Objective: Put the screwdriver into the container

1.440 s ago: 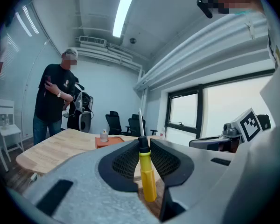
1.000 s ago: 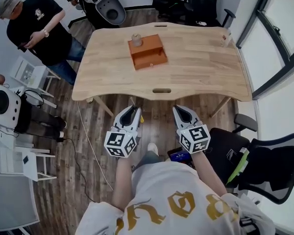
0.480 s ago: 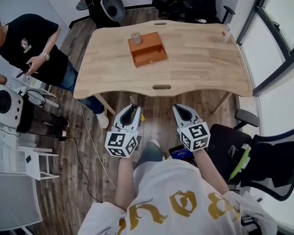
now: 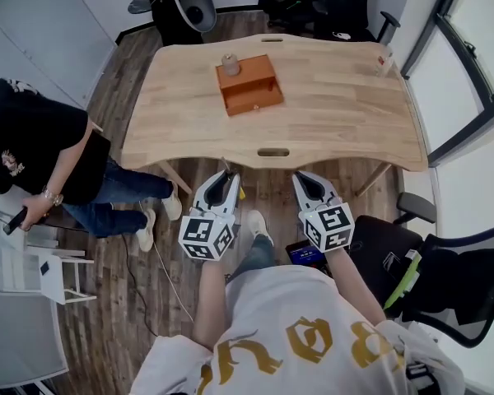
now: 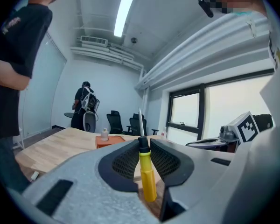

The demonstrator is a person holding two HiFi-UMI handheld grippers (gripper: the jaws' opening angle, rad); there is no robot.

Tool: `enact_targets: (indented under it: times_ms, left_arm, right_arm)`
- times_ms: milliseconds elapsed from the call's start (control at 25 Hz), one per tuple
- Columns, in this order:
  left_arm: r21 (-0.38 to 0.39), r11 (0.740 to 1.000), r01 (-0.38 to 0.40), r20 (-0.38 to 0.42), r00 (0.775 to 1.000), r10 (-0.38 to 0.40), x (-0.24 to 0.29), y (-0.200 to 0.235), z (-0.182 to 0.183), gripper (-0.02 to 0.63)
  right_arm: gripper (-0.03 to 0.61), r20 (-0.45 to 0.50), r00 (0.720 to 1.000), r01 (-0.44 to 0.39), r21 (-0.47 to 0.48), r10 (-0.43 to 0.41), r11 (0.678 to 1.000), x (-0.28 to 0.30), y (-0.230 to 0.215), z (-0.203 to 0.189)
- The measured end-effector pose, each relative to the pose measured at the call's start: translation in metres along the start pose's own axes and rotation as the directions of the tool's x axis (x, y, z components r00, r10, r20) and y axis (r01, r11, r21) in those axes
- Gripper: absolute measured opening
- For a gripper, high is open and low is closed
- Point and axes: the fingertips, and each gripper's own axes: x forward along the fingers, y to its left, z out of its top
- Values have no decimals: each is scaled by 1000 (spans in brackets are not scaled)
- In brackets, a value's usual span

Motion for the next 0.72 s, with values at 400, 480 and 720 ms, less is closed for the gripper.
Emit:
enact_targets:
  times_ms: [400, 480, 720]
  left_arm:
    - [-53, 999, 0, -77, 997, -4, 96, 70, -4, 76]
    - [-47, 999, 6, -86, 996, -10, 118, 89, 0, 75]
    - [-88, 996, 13, -105, 994, -22, 171, 154, 9, 75]
  right_arm:
    - [9, -47, 999, 26, 5, -26, 1000, 98, -49, 19]
    - [9, -53, 998, 34, 18, -33, 999, 126, -61, 23]
    - [9, -86, 996, 16, 39, -12, 999, 204, -77, 25]
